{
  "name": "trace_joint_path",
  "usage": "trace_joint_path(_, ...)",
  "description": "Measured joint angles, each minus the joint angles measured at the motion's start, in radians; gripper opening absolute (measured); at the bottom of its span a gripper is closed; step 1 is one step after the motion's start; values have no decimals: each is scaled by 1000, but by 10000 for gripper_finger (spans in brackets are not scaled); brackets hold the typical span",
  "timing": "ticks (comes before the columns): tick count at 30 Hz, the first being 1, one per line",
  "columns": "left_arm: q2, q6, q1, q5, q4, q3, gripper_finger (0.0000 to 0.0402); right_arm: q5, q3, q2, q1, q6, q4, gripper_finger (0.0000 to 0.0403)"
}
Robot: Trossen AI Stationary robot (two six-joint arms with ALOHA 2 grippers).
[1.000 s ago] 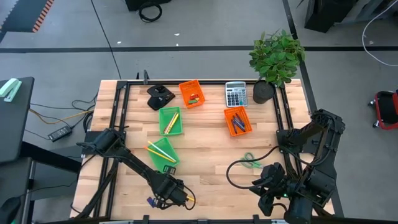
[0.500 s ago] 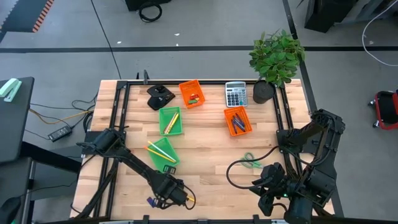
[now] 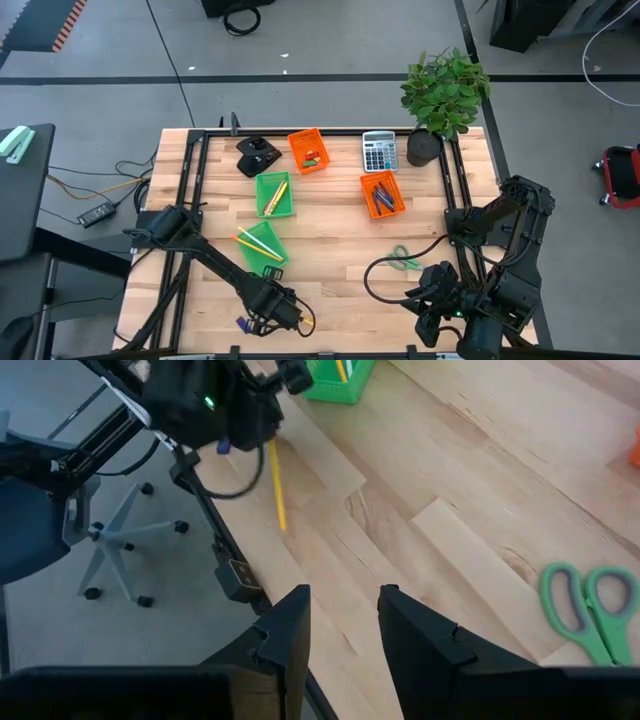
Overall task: Sort crayons/erasers/pens/pencils in bins
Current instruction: Put the yellow pencil into the bottom green bin
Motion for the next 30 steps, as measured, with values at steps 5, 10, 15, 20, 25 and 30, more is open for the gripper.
trace_joint_path(5,-54,1,2,-1,-19,0,41,0,0,0,0,0,0,127)
trace_joint_path(10,-118,1,-4,-2,-94,0,34,0,0,0,0,0,0,127)
trace_joint_path(15,-185,49,-8,-6,-189,1,40,0,0,0,0,0,1,127)
trace_joint_path(20,-252,130,-2,-54,-340,1,40,0,0,0,0,-1,0,127)
trace_joint_path(25,-309,242,43,-121,-522,1,36,0,0,0,-6,-8,0,127)
trace_joint_path(30,-342,348,138,-174,-618,-15,42,1,0,0,-18,-11,-4,127)
